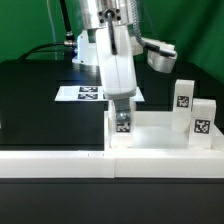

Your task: Assemble square table

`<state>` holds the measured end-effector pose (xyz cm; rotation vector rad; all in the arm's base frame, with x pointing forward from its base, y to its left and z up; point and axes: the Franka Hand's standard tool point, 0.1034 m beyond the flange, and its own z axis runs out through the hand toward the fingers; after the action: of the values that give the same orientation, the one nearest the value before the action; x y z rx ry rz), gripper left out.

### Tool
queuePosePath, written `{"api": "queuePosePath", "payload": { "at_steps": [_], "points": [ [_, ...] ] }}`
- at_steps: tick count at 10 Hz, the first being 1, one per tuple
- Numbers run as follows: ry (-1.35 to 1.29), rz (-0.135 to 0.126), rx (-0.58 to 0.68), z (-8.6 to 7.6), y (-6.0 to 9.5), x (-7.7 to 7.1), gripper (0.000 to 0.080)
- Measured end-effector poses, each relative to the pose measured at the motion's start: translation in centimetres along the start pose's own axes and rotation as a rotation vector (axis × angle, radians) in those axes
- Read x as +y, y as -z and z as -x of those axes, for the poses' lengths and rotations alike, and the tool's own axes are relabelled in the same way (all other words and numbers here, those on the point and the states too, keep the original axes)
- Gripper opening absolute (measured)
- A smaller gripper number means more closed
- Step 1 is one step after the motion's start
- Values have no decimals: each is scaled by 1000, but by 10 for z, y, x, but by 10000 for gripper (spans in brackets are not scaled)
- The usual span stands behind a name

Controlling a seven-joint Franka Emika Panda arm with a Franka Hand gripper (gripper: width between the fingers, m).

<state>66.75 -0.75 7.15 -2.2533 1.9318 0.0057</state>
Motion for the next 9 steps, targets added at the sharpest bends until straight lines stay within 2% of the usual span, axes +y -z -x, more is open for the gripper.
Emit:
{"api": "queuePosePath", "payload": {
  "at_steps": [1, 2, 7, 9],
  "points": [
    [147, 11, -6, 4, 1, -2, 551],
    [304, 17, -11, 7, 7, -10, 618],
    [679, 31, 1, 2, 7, -9, 649],
    [1086, 94, 39, 0, 8, -7, 649]
  ]
}}
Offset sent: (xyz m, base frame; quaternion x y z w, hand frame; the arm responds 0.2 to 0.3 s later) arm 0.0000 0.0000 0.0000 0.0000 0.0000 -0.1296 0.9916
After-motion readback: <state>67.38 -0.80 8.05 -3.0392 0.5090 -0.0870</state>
